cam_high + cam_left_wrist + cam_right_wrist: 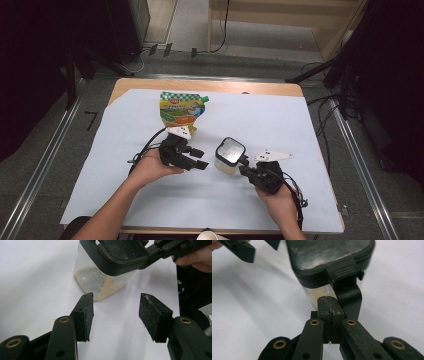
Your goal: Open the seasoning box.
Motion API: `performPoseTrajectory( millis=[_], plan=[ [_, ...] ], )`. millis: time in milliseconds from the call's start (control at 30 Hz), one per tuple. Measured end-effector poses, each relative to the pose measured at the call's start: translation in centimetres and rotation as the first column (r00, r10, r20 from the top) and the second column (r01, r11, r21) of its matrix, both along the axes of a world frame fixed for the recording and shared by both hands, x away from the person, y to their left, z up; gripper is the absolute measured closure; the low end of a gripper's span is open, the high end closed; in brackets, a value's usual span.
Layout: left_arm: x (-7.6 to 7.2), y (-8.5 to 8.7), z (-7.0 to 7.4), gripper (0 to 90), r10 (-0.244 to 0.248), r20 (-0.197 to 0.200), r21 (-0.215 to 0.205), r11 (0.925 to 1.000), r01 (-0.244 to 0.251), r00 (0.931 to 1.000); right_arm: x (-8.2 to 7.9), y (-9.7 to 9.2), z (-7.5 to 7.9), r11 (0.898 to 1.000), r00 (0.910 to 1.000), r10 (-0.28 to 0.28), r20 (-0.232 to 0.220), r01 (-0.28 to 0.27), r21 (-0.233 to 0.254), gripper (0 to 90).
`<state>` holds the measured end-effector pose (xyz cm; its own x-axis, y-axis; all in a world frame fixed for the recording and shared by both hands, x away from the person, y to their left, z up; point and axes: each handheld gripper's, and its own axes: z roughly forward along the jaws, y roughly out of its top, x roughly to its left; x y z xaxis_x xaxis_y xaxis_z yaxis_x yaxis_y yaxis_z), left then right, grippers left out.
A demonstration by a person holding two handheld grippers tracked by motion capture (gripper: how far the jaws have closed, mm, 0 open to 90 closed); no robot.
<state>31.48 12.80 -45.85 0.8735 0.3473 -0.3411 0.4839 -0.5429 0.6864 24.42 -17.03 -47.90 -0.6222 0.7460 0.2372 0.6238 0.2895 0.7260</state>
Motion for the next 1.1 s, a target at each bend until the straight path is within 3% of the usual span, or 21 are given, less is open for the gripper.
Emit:
performPoseTrajectory(
  millis=[233, 567, 700, 800, 967, 1100],
  plan=[
    [0.0, -0.2, 0.1, 43.1, 0.011, 0.047, -0.013, 0.9999, -0.010, 0.9988, 0.9, -1.8, 0.1, 0.999, 0.9991, -0.042, -0.005, 0.042, -0.004, 90.0],
    [0.6, -1.9, 0.5, 39.3, -0.004, 0.042, -0.006, 1.0000, 0.004, 0.9991, 2.8, -3.0, -0.1, 0.997, 0.9972, -0.073, -0.017, 0.073, -0.023, 90.0],
    [1.1, -2.7, 0.9, 37.2, -0.014, 0.047, -0.018, 0.9997, 0.014, 0.9988, 3.5, -3.2, -0.3, 0.996, 0.9963, -0.085, -0.005, 0.085, -0.030, 90.0],
    [1.8, -3.1, 1.3, 37.3, -0.015, 0.026, -0.044, 0.9989, 0.016, 0.9995, 3.7, -3.5, 0.0, 0.995, 0.9954, -0.095, -0.012, 0.094, -0.029, 90.0],
    [2.7, -3.9, 1.9, 31.5, -0.031, 0.029, -0.054, 0.9981, 0.032, 0.9991, 3.2, -4.6, 1.3, 0.991, 0.9904, -0.134, 0.035, 0.134, -0.021, 90.0],
    [2.9, -4.4, 1.5, 27.7, -0.030, 0.021, -0.049, 0.9983, 0.031, 0.9993, 4.4, -4.8, 0.3, 0.986, 0.9862, -0.165, 0.007, 0.165, -0.032, 90.0]
  ],
)
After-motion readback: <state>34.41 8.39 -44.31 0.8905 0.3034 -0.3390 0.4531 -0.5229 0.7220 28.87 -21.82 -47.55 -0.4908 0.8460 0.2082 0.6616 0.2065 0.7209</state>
